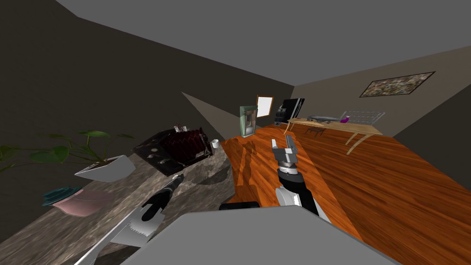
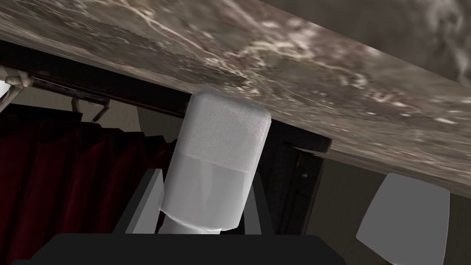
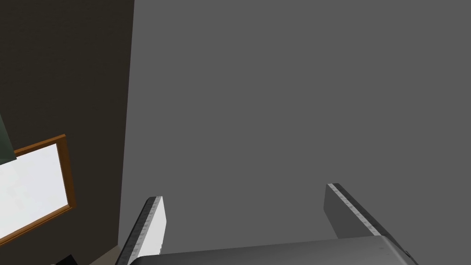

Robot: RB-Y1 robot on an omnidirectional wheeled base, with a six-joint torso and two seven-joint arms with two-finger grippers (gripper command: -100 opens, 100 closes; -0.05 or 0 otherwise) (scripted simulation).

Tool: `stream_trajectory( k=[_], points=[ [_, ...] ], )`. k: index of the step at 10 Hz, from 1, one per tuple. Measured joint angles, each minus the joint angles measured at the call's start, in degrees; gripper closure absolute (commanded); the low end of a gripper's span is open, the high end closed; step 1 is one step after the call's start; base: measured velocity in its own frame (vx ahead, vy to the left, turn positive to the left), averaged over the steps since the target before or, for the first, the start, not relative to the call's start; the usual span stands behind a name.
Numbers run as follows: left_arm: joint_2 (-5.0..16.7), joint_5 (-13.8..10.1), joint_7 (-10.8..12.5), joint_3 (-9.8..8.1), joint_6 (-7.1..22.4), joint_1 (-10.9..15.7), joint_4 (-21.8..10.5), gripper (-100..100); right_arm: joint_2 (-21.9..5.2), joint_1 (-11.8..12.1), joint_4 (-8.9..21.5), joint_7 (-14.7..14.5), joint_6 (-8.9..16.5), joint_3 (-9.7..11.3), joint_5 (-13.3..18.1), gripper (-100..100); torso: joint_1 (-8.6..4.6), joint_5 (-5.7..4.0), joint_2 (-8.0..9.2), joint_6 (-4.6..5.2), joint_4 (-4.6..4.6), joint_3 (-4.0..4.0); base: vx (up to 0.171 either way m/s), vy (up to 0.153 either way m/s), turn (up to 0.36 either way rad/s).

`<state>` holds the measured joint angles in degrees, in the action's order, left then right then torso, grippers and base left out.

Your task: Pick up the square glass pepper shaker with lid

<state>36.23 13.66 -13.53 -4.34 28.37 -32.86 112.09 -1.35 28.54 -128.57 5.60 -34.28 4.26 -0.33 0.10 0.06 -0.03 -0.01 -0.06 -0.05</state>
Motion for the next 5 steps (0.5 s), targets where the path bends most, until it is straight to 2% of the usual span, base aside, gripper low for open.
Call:
stream_trajectory(
  k=[1, 2, 4, 5],
  points=[
    [0.0, 0.0, 0.0, 0.0, 0.03, -0.02, -0.02, 0, 0.0, 0.0, 0.0, 0.0, 0.0, 0.0, 0.0, 0, 0.01, 0.0, 0.01, 0.01, 0.01, 0.01, 0.0, 0.0, 0.0],
    [0.0, 0.0, 0.0, 0.0, 0.04, -0.02, -0.02, 100, 0.0, 0.0, 0.0, 0.0, 0.0, 0.0, 0.0, 0, 0.01, 0.0, 0.02, 0.01, 0.02, 0.02, -0.028, -0.016, 0.07],
    [0.5, -0.3, 0.07, 0.14, 0.65, -1.26, 2.06, 100, 0.0, 0.0, 0.0, 0.0, 0.0, 0.0, 0.0, 0, -0.11, -0.01, 0.24, -0.04, 0.05, 0.14, -0.036, -0.022, 0.047],
    [0.51, -0.31, 0.07, 0.17, 0.77, -1.33, 2.15, 0, 0.0, 0.0, 0.0, 0.0, 0.0, 0.0, 0.0, 0, -0.06, -0.01, 0.17, -0.01, 0.05, 0.11, 0.0, 0.0, 0.0]
  ],
)
